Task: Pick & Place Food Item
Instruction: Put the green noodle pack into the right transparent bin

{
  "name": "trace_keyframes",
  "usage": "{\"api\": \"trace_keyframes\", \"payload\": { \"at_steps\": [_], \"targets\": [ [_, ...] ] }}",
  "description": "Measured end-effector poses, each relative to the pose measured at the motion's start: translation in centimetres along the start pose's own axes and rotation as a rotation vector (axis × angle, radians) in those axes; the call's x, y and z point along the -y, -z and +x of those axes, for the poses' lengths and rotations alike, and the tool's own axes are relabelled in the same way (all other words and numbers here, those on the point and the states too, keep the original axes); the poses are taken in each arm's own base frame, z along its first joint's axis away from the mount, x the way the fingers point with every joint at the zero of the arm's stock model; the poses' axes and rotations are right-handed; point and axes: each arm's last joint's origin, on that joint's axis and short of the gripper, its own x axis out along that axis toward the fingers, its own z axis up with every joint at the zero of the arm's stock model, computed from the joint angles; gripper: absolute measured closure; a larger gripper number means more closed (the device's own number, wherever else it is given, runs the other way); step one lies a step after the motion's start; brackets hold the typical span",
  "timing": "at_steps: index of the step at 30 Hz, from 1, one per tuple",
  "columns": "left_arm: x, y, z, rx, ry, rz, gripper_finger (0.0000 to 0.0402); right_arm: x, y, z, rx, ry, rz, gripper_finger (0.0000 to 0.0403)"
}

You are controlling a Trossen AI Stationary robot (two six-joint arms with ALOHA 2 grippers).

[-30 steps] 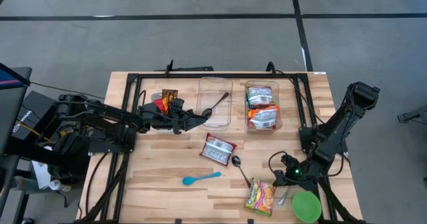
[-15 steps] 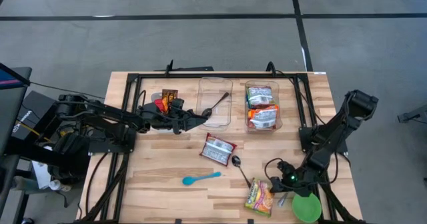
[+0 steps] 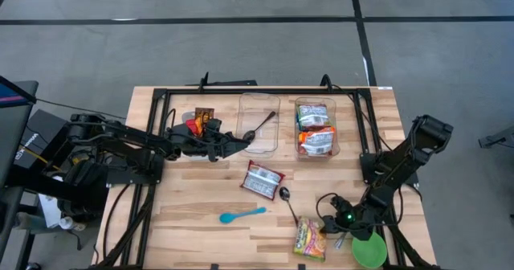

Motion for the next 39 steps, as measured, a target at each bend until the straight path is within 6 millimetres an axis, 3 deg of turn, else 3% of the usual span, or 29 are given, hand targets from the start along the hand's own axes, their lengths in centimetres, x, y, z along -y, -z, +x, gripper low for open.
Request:
{"api": "trace_keyframes", "payload": {
  "at_steps": [18,32,39],
  "targets": [
    [0.00,-0.01,0.00,0.000,0.000,0.000,0.0238,-0.63,-0.65,0.05,0.076,-0.054,-0.114,0.0294],
    [0.00,-0.01,0.00,0.000,0.000,0.000,0.0238,-0.72,-0.79,0.10,0.082,-0.054,-0.135,0.0396],
    [0.01,-0.01,0.00,0.001,0.000,0.000,0.0238,-0.85,-0.70,0.10,0.074,-0.067,-0.144,0.0400]
  ]
}}
